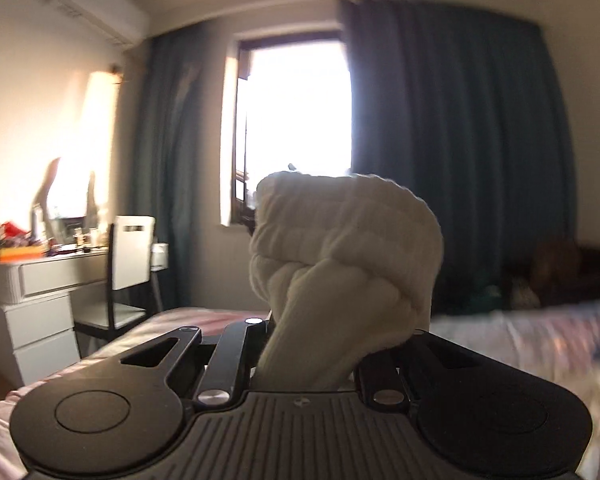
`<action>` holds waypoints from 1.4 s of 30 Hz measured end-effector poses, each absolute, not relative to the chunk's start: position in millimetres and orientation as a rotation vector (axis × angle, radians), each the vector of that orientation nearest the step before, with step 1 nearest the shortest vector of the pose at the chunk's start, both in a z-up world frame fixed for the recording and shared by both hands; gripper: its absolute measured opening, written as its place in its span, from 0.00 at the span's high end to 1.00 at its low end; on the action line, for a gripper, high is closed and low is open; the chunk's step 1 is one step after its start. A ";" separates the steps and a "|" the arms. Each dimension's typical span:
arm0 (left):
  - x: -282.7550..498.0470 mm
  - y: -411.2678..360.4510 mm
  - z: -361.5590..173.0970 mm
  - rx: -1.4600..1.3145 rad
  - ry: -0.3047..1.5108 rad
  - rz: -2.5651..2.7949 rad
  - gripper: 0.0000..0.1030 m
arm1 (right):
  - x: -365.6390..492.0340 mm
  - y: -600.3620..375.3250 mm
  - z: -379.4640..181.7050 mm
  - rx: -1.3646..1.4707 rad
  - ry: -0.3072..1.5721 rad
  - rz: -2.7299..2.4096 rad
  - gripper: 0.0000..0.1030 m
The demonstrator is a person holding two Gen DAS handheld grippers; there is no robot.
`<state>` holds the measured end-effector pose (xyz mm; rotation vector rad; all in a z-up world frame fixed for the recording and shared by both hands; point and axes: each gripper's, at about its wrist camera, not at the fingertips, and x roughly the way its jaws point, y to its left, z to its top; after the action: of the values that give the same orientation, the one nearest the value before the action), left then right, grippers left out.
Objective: Fold clothes
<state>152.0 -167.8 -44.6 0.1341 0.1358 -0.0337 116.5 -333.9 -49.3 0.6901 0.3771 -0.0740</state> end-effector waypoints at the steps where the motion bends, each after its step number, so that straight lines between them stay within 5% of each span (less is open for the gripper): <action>1: 155.6 -178.9 -63.5 0.179 0.174 -0.058 0.85 | 116.4 -340.0 -51.4 0.710 0.373 -0.077 0.17; 5: 150.6 -201.6 -118.5 0.334 0.260 -0.133 0.79 | 116.0 -364.4 -60.0 0.788 0.358 -0.088 0.16; 9: 152.9 -186.1 -124.7 0.360 0.302 -0.250 0.21 | 121.0 -371.0 -68.7 0.857 0.372 -0.049 0.16; 10: 153.7 -180.8 -123.9 0.361 0.321 -0.283 0.19 | 123.3 -368.9 -69.9 0.862 0.383 -0.035 0.16; 17: 165.5 -112.4 -119.4 0.368 0.466 -0.417 0.07 | 130.8 -341.4 -68.4 0.784 0.456 0.037 0.16; 25: 100.5 -40.6 -79.8 0.221 0.484 -0.393 0.06 | 119.0 -321.2 -67.8 0.784 0.460 0.115 0.16; 42: 126.0 58.9 -78.5 -0.045 0.556 -0.192 0.06 | 126.6 -278.2 -107.1 0.836 0.602 0.024 0.15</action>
<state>126.0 58.9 -78.5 -0.0447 0.5558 -0.1924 126.6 -278.2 -107.1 0.8362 0.6017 0.0237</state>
